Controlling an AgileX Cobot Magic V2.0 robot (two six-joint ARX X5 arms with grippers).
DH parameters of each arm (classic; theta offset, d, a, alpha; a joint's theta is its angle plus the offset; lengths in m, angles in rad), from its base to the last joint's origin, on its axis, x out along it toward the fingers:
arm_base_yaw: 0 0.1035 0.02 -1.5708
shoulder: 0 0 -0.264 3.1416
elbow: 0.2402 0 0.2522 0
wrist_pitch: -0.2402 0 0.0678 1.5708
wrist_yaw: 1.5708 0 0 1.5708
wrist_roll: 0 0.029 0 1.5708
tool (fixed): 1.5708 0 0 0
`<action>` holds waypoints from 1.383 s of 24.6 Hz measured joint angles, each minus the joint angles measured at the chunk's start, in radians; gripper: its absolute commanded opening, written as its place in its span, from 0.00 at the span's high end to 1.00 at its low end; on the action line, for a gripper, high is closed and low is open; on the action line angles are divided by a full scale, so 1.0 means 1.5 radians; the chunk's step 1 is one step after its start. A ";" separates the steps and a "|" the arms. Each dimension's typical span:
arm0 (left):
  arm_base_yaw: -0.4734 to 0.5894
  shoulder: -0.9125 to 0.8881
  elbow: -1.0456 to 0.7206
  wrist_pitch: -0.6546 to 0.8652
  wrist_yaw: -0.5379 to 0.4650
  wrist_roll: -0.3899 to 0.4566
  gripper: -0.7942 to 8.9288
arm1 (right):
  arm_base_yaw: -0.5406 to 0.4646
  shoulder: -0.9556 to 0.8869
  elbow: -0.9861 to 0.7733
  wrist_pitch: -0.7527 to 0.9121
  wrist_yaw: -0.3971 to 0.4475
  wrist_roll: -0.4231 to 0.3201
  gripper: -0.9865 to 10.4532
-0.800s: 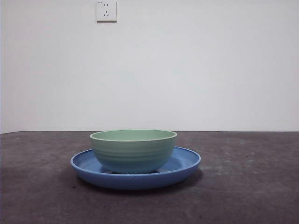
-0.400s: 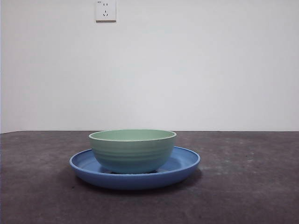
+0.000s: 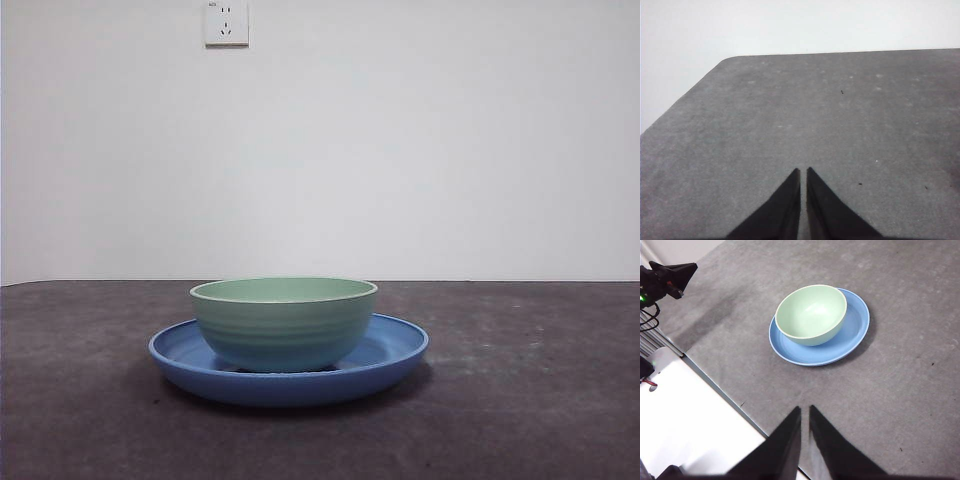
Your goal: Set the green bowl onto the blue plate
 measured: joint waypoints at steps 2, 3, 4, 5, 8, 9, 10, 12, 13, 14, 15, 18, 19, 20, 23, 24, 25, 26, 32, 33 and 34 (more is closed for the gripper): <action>0.005 0.000 0.000 0.000 0.000 0.000 0.89 | 0.000 0.000 0.000 0.000 0.000 0.000 0.89; 0.007 0.000 -0.001 0.000 0.000 0.000 0.89 | 0.000 0.000 0.000 0.000 0.000 0.000 0.89; 0.008 0.000 -0.001 0.000 0.000 0.000 0.89 | 0.000 0.000 0.000 0.000 0.000 0.000 0.89; 0.008 0.000 -0.001 0.000 0.000 0.000 0.89 | 0.000 0.000 0.000 0.000 0.000 0.000 0.89; 0.008 0.000 -0.001 0.000 0.000 -0.003 0.89 | 0.000 0.000 0.000 0.000 0.000 0.000 0.89; 0.008 0.000 -0.001 0.000 0.000 -0.007 0.89 | 0.000 0.000 0.000 0.000 0.000 0.000 0.89; 0.008 0.000 -0.001 0.000 0.000 -0.017 0.89 | 0.000 0.000 0.000 0.000 0.000 0.000 0.89; 0.008 0.000 -0.001 -0.001 0.000 -0.038 0.89 | 0.000 0.000 0.000 0.000 0.000 0.000 0.89; 0.008 0.000 -0.001 -0.001 0.001 -0.052 0.89 | 0.000 0.000 0.000 0.000 0.000 0.000 0.89; 0.008 0.000 -0.001 -0.001 0.002 -0.064 0.89 | 0.000 0.000 0.000 0.000 0.000 0.000 0.89; 0.008 0.000 -0.001 -0.001 0.005 -0.077 0.89 | 0.000 0.000 0.000 0.000 0.000 0.000 0.89; 0.006 0.000 -0.001 -0.002 0.016 -0.097 0.89 | 0.000 0.000 0.000 0.000 0.000 0.000 0.89; 0.005 0.000 -0.001 -0.002 0.016 -0.098 0.89 | 0.000 0.000 0.000 0.000 0.000 0.000 0.89; 0.005 0.000 -0.001 -0.002 0.016 -0.099 0.89 | 0.000 0.000 0.000 0.000 0.000 0.000 0.89; 0.005 0.000 -0.001 -0.002 0.016 -0.086 0.89 | 0.000 0.000 0.000 0.000 0.000 0.000 0.89; 0.005 0.000 -0.001 -0.002 0.016 -0.079 0.89 | 0.000 0.000 0.000 0.000 0.000 0.000 0.89; 0.005 0.000 -0.001 -0.003 0.016 -0.069 0.89 | 0.000 0.000 0.000 0.000 0.000 0.000 0.89; 0.005 0.000 -0.001 -0.002 0.016 -0.057 0.89 | 0.000 0.000 0.000 0.000 0.000 0.000 0.89; 0.006 0.000 -0.001 -0.003 0.016 -0.005 0.89 | 0.000 0.000 0.000 0.000 0.000 0.000 0.89; 0.008 0.000 -0.001 -0.003 0.016 0.003 0.89 | 0.000 0.000 0.000 0.000 0.000 0.000 0.89; 0.011 0.000 -0.001 -0.003 0.016 0.012 0.89 | 0.000 0.000 0.000 0.000 0.000 0.000 0.89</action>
